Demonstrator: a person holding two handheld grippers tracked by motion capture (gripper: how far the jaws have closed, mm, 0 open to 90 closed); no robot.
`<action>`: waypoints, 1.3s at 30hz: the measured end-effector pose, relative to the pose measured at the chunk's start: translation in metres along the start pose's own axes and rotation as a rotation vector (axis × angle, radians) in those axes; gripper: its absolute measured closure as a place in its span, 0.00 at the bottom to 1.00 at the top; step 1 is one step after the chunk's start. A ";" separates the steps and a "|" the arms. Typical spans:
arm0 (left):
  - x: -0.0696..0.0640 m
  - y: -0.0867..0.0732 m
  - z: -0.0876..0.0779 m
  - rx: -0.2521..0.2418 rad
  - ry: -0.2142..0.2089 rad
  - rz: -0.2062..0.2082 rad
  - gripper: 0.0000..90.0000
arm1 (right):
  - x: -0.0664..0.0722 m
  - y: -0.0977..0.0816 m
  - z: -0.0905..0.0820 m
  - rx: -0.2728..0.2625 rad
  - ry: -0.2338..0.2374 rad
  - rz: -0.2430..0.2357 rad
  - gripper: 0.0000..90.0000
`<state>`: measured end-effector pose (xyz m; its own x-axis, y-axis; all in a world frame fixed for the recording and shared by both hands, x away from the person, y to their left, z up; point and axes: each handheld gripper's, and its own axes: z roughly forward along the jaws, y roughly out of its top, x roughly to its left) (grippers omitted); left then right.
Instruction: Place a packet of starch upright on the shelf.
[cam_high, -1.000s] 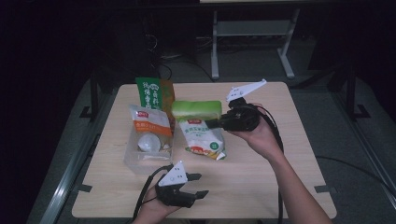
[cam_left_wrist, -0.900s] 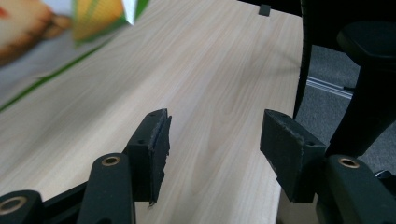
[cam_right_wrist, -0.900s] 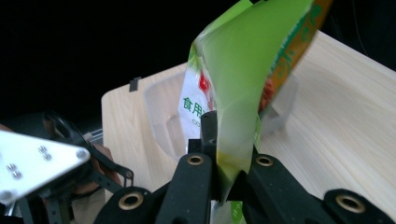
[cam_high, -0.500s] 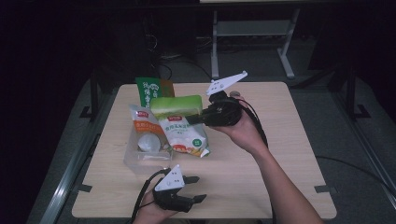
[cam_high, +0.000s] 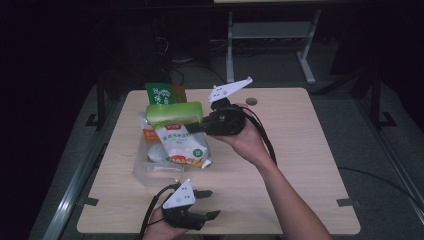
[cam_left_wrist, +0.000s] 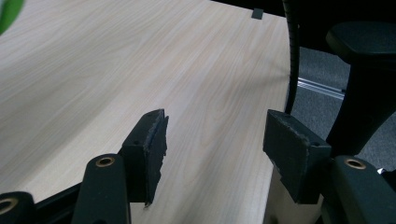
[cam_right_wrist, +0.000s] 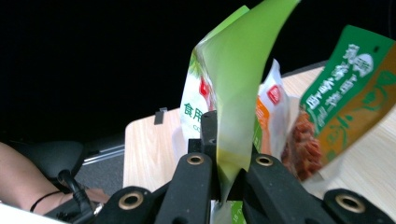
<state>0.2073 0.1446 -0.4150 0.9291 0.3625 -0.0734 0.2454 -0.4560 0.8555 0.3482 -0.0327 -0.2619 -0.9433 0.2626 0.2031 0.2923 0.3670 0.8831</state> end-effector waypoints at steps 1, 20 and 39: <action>0.000 0.000 0.000 -0.003 0.001 0.004 0.43 | 0.000 0.001 0.003 -0.004 0.006 0.002 1.00; -0.002 -0.004 -0.005 0.007 -0.007 0.018 0.41 | -0.002 0.006 0.069 0.005 0.075 -0.007 1.00; -0.005 -0.007 -0.002 0.001 -0.017 0.012 0.40 | -0.009 -0.009 0.125 0.022 0.142 0.012 1.00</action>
<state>0.2005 0.1478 -0.4193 0.9365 0.3434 -0.0714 0.2344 -0.4614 0.8557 0.3736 0.0731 -0.3242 -0.9522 0.1384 0.2724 0.3052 0.3848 0.8711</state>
